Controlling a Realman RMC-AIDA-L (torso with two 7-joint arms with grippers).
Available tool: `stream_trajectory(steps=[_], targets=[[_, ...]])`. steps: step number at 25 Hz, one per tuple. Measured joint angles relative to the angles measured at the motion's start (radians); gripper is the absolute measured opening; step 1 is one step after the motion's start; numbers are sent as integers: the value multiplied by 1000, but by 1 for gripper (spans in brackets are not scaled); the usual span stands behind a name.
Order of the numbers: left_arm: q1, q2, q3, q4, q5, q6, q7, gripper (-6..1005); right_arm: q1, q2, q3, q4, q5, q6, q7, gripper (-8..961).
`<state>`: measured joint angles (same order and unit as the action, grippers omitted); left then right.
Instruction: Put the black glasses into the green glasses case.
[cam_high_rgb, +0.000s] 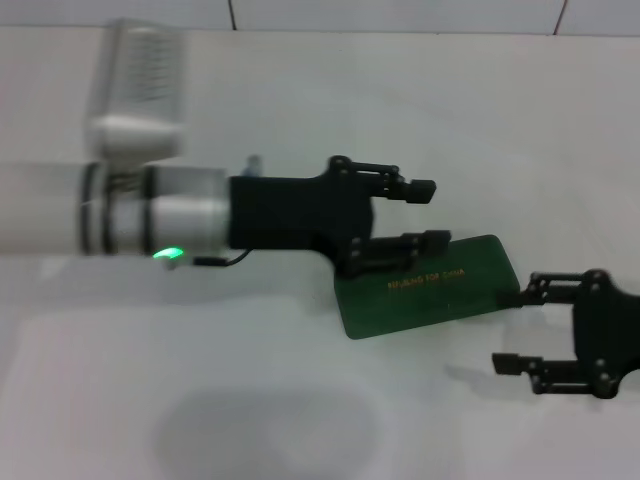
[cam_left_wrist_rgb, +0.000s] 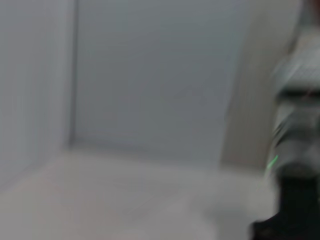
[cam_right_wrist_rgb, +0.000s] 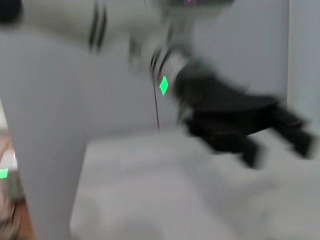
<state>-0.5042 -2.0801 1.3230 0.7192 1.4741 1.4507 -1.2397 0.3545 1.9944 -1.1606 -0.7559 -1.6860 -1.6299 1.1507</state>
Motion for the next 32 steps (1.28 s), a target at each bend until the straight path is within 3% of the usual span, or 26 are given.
stream_trajectory(steps=[4,8,13,20,32], targets=[[80,2,-118,20,-20,241,53,533,7,19,199,111,46,-172,-179,658],[166,4,-224,15,-20,357,100,618,27,16,235,217,92,-219,-303,658],[207,10,-213,-14,10,390,172,820,48,28,203,234,93,-195,-316,658],[219,7,-216,-67,25,393,226,868,83,28,196,276,85,-163,-318,658],[214,11,-218,-76,25,394,229,894,77,30,187,286,90,-154,-337,657]])
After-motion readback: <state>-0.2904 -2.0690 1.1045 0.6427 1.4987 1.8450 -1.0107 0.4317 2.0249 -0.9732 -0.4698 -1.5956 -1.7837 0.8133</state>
